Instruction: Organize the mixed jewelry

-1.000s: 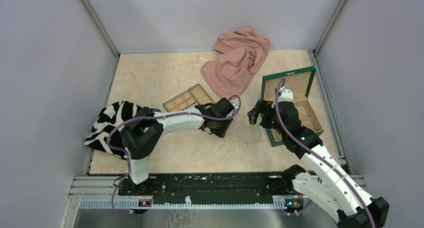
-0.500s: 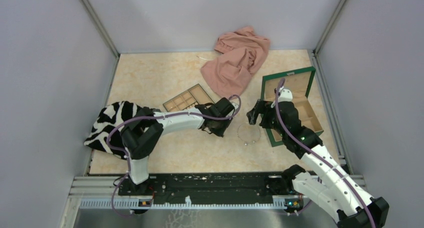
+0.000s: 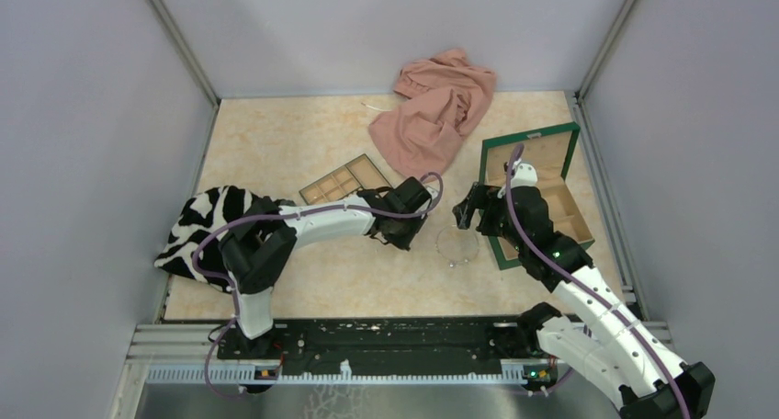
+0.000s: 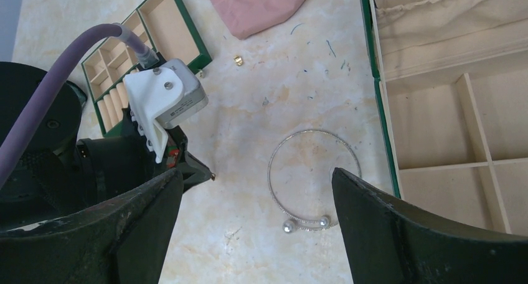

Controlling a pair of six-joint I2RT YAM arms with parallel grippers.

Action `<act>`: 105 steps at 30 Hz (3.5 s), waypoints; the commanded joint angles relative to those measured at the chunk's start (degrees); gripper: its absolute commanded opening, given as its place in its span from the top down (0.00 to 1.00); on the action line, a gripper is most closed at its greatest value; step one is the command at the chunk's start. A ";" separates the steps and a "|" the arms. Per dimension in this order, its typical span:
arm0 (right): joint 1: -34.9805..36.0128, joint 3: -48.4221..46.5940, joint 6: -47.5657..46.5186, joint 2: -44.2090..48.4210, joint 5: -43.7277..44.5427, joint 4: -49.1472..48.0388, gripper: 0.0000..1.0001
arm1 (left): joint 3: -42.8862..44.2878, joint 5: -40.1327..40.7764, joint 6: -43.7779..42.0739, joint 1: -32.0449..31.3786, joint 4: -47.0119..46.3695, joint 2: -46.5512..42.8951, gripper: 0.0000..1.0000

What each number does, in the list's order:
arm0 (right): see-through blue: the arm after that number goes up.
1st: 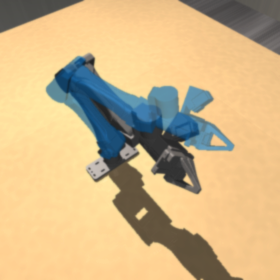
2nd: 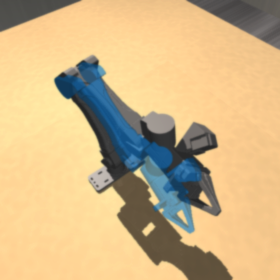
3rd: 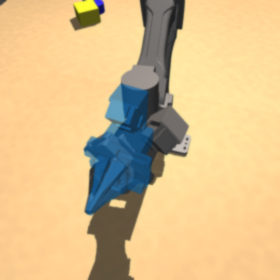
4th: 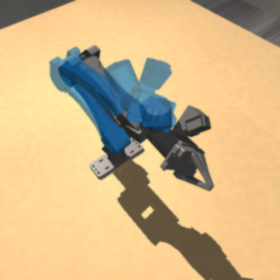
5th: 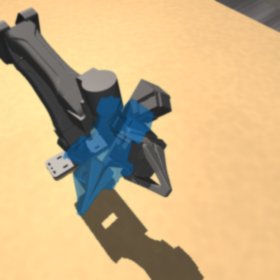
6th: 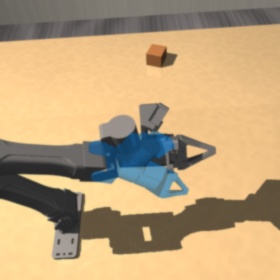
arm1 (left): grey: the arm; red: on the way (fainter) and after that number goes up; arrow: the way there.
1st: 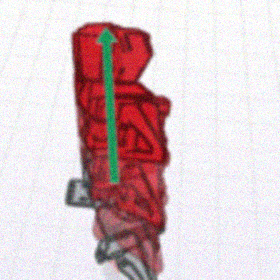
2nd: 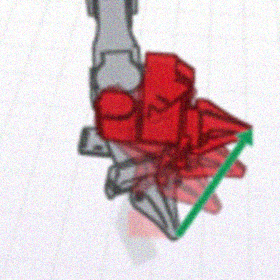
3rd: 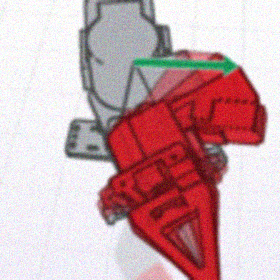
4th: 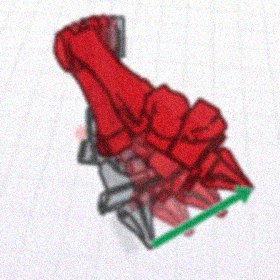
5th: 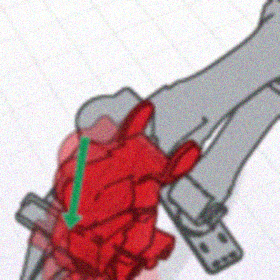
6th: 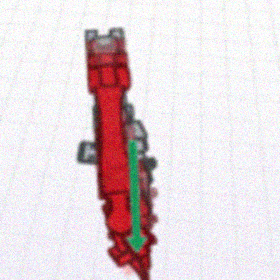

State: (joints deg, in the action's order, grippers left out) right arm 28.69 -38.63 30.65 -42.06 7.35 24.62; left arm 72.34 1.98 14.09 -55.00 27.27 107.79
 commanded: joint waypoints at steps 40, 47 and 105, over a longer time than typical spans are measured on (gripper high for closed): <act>-0.48 1.42 1.54 1.65 -2.31 -4.67 0.12 | -6.18 -61.84 1.00 25.14 -12.52 -11.53 1.00; -0.48 0.69 1.19 3.17 -3.01 -3.66 0.12 | 0.60 -78.78 1.56 28.22 -5.64 -4.33 1.00; -0.47 1.67 1.16 2.51 -2.80 -4.32 0.12 | 28.20 -99.93 -49.39 28.29 53.67 14.58 1.00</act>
State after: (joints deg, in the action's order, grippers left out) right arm 28.69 -36.29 31.70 -39.90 4.40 22.31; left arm 97.82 -88.55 -35.79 -26.63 81.01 120.90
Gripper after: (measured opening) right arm 0.884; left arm 0.005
